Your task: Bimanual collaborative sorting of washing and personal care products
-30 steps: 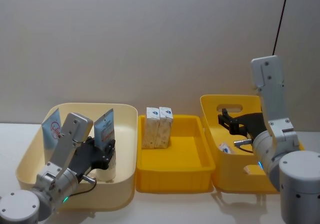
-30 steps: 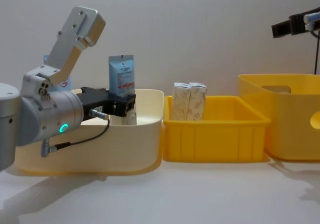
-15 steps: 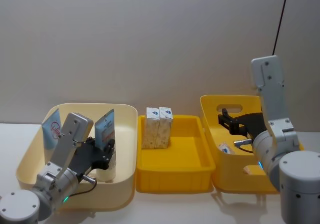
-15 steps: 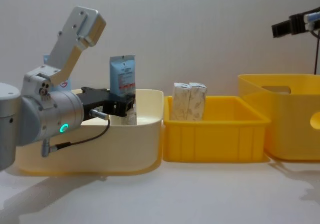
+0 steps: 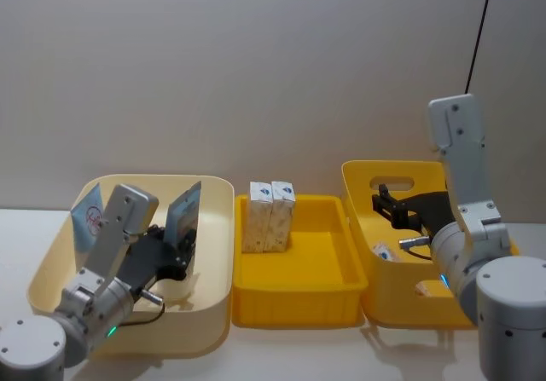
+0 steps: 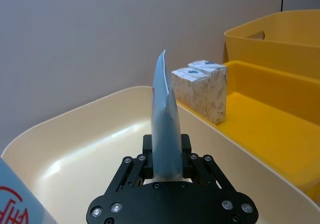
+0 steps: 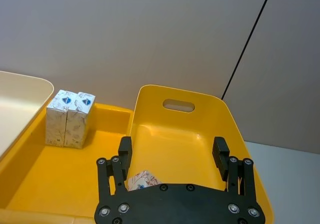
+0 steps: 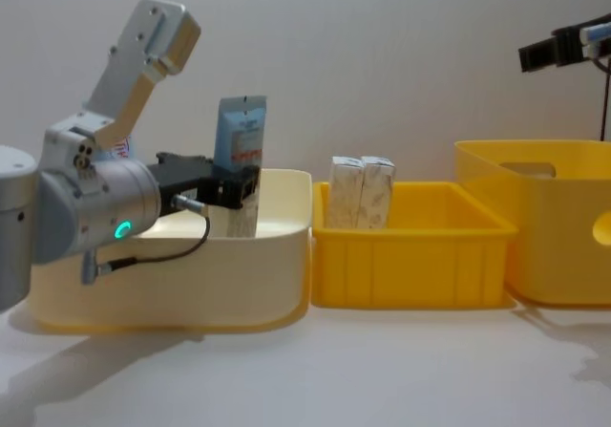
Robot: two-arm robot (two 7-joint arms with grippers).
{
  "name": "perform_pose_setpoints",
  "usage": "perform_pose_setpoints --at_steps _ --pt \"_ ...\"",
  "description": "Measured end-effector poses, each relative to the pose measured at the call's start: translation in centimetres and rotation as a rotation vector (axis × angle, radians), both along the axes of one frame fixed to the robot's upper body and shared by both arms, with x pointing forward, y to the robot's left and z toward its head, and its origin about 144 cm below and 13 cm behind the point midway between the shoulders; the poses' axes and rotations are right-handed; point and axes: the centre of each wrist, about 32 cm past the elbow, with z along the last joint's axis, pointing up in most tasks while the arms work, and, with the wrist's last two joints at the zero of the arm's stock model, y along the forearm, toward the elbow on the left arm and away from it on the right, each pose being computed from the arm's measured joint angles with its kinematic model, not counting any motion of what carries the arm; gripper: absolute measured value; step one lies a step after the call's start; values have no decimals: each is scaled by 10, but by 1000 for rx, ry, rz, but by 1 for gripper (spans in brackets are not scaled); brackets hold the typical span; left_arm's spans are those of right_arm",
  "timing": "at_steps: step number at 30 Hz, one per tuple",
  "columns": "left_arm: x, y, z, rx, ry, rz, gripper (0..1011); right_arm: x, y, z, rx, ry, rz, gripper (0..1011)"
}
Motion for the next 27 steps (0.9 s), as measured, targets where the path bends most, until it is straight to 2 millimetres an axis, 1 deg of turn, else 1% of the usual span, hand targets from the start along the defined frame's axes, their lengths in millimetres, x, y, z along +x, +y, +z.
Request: perform_pose_setpoints --at_steps 9,17,27 --pt "3 -2 15 -17 -57 -21 301 0 0 0 0 0 0 1001" --pt "2 -4 34 -34 -124 -42 301 0 0 0 -3 0 2 1001" --pt "-3 -6 59 -80 -203 -86 301 6 1 -1 -68 -34 49 1001"
